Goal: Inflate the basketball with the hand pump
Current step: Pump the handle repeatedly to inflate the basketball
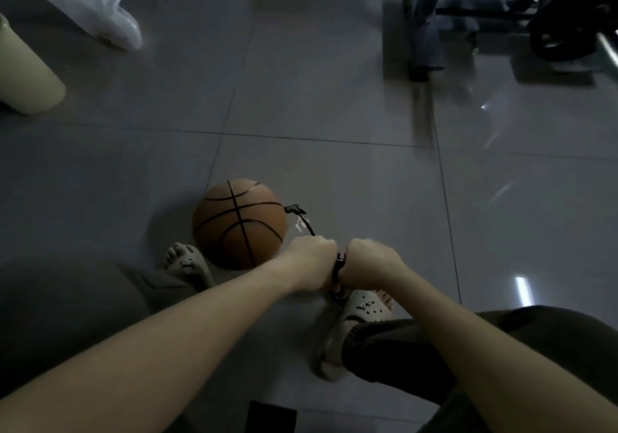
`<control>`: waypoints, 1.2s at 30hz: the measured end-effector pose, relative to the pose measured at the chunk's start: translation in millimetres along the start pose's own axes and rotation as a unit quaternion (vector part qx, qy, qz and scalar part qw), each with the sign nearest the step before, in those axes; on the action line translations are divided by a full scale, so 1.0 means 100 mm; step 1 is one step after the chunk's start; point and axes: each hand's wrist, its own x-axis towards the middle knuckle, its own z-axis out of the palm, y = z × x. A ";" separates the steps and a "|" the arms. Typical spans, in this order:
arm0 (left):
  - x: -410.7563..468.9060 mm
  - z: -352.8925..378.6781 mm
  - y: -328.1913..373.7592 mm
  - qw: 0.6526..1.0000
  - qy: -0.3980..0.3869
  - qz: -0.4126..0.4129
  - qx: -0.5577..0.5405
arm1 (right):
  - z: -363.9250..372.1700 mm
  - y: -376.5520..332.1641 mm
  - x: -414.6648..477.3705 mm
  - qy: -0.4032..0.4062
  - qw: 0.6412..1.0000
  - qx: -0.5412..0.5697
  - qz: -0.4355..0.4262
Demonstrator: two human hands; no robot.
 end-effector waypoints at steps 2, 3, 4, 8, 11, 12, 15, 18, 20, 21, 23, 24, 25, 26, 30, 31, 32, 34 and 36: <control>0.07 0.22 0.04 1.000 -0.003 0.002 0.004 | 0.16 0.08 0.07 -0.008 1.000 -0.006 0.000; 0.11 0.32 0.08 1.000 0.000 0.004 0.007 | 0.24 0.14 0.09 -0.012 1.000 -0.009 0.003; 0.14 0.39 0.13 1.000 0.005 0.004 0.008 | 0.30 0.21 0.09 -0.011 1.000 -0.011 0.006; 0.21 0.41 0.26 1.000 0.016 0.006 0.002 | 0.33 0.31 0.02 -0.006 1.000 -0.009 0.023; 0.09 0.40 0.27 1.000 -0.005 -0.007 0.000 | 0.32 0.21 -0.09 -0.010 1.000 -0.020 0.016; 0.01 0.37 0.27 1.000 -0.019 -0.011 0.000 | 0.31 0.17 -0.18 -0.018 0.999 -0.024 0.012; -0.15 0.17 0.25 0.995 -0.095 0.013 -0.037 | 0.13 0.04 -0.40 -0.085 0.996 -0.034 0.008; -0.34 -0.36 0.23 0.992 -0.098 0.034 -0.066 | -0.31 -0.12 -0.63 -0.103 0.994 -0.039 0.006; -0.43 -0.75 0.24 0.992 -0.084 0.033 -0.086 | -0.70 -0.17 -0.77 -0.098 0.995 -0.026 0.008; -0.47 -0.93 0.25 0.992 -0.073 0.032 -0.094 | -0.88 -0.19 -0.84 -0.089 0.996 -0.020 0.007; -0.49 -1.15 0.26 0.994 -0.047 0.028 -0.096 | -1.07 -0.20 -0.92 -0.064 0.998 -0.007 0.000; -0.47 -1.16 0.27 0.995 -0.038 0.023 -0.093 | -1.07 -0.20 -0.91 -0.050 0.999 -0.001 0.001; -0.43 -1.10 0.27 0.996 -0.031 0.015 -0.088 | -0.99 -0.19 -0.86 -0.036 0.999 0.001 0.006; -0.39 -0.99 0.28 0.996 -0.024 0.008 -0.081 | -0.87 -0.19 -0.81 -0.027 1.000 -0.005 0.013; -0.17 -0.41 0.25 0.998 0.004 0.012 -0.065 | -0.40 -0.03 -0.48 -0.033 0.999 -0.016 0.023; -0.10 -0.32 0.24 0.998 0.010 0.016 -0.062 | -0.33 0.03 -0.39 -0.032 0.999 -0.008 0.023; -0.04 -0.25 0.24 0.998 0.008 0.021 -0.060 | -0.26 0.09 -0.31 -0.033 0.999 -0.001 0.023; 0.06 -0.12 0.24 0.998 -0.002 0.024 -0.055 | -0.11 0.20 -0.18 -0.031 0.999 0.006 0.025; 0.15 0.03 0.22 0.999 -0.008 0.022 -0.049 | 0.06 0.27 -0.06 -0.026 0.999 0.012 0.032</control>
